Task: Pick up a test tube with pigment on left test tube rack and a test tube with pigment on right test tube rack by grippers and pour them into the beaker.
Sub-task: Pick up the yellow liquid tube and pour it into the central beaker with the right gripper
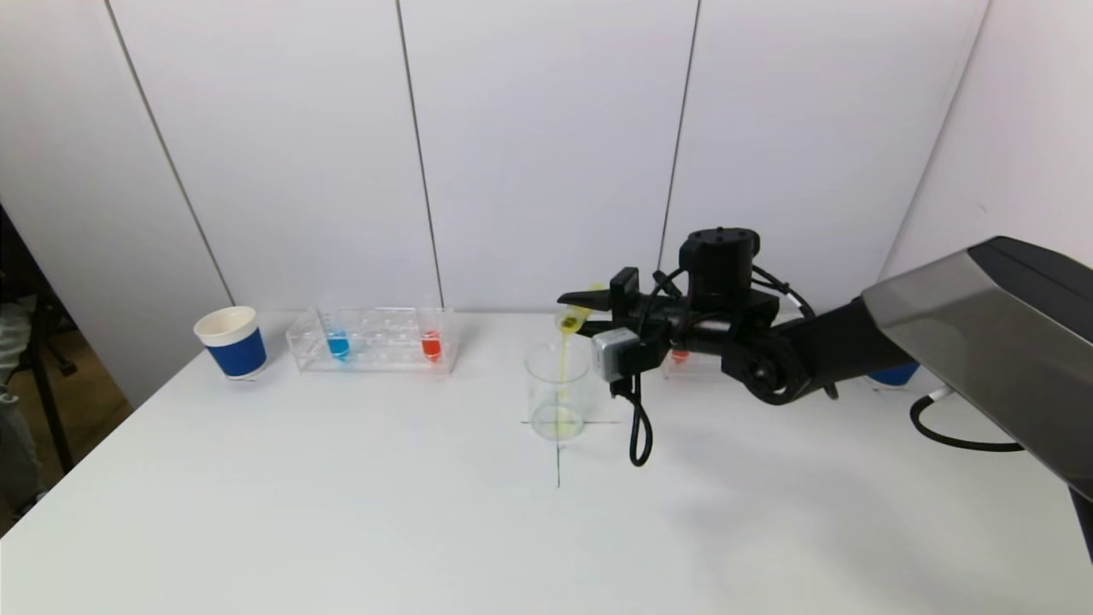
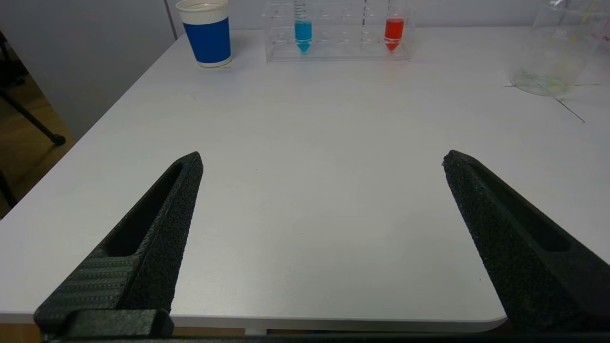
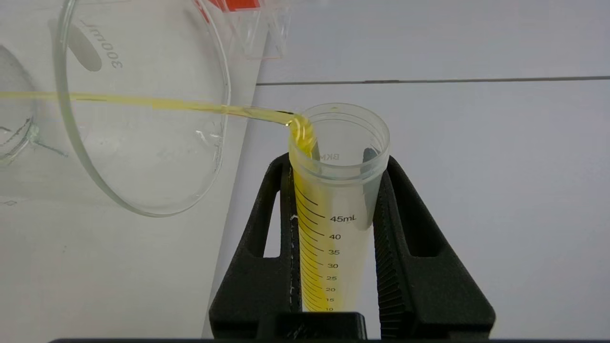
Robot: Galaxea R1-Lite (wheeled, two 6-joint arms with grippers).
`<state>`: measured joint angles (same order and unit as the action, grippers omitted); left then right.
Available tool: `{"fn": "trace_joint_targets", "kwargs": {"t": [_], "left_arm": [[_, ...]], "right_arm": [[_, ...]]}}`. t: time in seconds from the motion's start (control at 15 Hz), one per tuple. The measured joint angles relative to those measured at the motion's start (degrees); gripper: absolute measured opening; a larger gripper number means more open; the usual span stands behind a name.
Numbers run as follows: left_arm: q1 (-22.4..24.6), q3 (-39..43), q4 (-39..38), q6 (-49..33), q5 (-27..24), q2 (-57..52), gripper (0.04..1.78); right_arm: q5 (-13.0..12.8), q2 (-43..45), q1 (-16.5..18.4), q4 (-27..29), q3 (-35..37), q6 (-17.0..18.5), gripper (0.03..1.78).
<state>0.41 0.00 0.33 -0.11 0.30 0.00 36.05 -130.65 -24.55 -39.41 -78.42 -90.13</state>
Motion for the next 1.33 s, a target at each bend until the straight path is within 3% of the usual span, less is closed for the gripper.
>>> {"fn": "trace_joint_targets", "kwargs": {"t": [0.53,1.33], "left_arm": [[0.0,0.0,0.02,0.01,-0.01,0.0,1.76],[0.0,0.0,0.02,0.04,0.02,0.0,1.76]], "right_arm": [[-0.85,-0.23,0.0,4.8,-2.63,-2.93,0.49],[-3.3,0.18,-0.3,14.4,-6.67,-11.01,0.49]]}}
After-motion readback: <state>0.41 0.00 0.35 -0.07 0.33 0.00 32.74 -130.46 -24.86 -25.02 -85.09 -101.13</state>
